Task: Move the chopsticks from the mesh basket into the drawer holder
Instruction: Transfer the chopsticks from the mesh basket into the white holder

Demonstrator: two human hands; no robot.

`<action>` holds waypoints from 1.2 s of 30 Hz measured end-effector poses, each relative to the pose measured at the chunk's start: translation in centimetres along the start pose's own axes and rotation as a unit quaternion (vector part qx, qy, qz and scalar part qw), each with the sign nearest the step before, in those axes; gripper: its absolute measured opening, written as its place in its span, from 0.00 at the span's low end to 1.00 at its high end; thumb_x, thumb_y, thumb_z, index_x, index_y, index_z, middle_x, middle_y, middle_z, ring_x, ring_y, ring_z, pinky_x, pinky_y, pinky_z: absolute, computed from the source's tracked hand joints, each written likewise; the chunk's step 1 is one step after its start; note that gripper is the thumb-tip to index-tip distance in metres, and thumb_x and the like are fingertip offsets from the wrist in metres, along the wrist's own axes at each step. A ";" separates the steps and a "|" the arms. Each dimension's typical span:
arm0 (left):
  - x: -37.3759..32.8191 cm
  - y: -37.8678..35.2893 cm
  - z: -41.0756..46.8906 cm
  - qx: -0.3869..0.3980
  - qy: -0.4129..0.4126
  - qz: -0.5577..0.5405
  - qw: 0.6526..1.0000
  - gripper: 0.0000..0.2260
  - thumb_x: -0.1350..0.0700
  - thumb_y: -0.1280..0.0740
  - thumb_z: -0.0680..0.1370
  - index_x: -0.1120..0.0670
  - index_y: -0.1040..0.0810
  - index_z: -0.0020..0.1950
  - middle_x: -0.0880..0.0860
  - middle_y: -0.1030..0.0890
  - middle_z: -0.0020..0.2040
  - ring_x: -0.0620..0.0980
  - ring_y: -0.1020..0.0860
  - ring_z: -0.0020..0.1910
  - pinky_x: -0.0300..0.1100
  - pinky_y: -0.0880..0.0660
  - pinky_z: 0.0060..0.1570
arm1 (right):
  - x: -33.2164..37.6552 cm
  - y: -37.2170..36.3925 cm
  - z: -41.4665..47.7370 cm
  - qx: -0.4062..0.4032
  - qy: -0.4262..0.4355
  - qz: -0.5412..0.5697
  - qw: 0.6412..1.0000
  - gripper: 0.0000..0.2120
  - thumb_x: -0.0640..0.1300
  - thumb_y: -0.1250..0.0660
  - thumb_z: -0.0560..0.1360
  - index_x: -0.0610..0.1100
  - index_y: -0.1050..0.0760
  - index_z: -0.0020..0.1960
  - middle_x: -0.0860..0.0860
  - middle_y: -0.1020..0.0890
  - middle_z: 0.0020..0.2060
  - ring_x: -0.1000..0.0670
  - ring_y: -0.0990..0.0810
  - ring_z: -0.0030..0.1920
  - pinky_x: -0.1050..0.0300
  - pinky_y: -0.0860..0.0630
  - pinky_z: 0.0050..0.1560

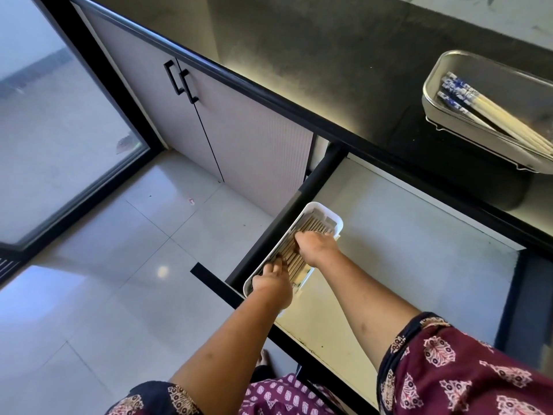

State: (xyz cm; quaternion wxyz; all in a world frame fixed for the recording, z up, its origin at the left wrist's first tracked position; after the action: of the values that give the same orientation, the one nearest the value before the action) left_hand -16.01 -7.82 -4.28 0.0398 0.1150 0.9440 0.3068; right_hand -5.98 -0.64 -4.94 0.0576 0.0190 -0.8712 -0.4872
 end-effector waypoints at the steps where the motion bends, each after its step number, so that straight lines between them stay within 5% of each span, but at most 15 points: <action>1: 0.0 0.0 0.0 -0.005 0.001 -0.002 1.000 0.37 0.60 0.40 0.79 0.60 0.66 0.76 0.54 0.65 0.78 0.57 0.59 0.77 0.55 0.37 0.70 | 0.1 0.0 0.1 0.000 -0.003 -0.006 1.000 0.11 0.38 0.44 0.78 0.45 0.27 0.57 0.44 0.20 0.57 0.41 0.23 0.59 0.43 0.33 0.63; 11: -0.4 0.5 -0.4 -0.047 0.034 0.007 0.998 0.36 0.58 0.35 0.76 0.62 0.53 0.76 0.59 0.44 0.75 0.57 0.43 0.73 0.51 0.30 0.64 | 1.4 0.3 -0.2 -0.037 0.000 -0.011 0.999 0.15 0.39 0.40 0.78 0.43 0.31 0.64 0.44 0.24 0.61 0.41 0.24 0.61 0.46 0.28 0.57; 21: -0.6 0.6 -0.5 0.013 0.051 0.018 0.998 0.30 0.59 0.40 0.78 0.64 0.49 0.76 0.61 0.42 0.75 0.59 0.40 0.73 0.55 0.35 0.69 | 0.2 0.4 0.4 -0.073 -0.104 0.035 0.991 0.21 0.40 0.38 0.77 0.40 0.32 0.70 0.43 0.30 0.67 0.42 0.30 0.67 0.47 0.34 0.68; 36: -0.4 1.1 -0.1 -0.077 0.018 -0.013 0.997 0.33 0.58 0.39 0.78 0.62 0.53 0.77 0.56 0.42 0.75 0.55 0.42 0.73 0.50 0.30 0.61 | 0.4 0.2 0.2 -0.058 -0.117 -0.014 0.991 0.23 0.45 0.42 0.79 0.43 0.34 0.73 0.45 0.32 0.71 0.44 0.37 0.73 0.41 0.55 0.76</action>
State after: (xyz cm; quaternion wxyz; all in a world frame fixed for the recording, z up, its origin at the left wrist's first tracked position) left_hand -15.44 -7.10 -3.61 0.0354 0.0941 0.9195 0.3800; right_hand -6.41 -0.42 -4.80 -0.0499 -0.0294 -0.8416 -0.5369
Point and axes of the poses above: each hand's wrist, its own z-axis towards the middle knuckle, its own y-axis out of the back of the hand, x = y × z, the point moved 5 cm from there along z, towards the middle knuckle
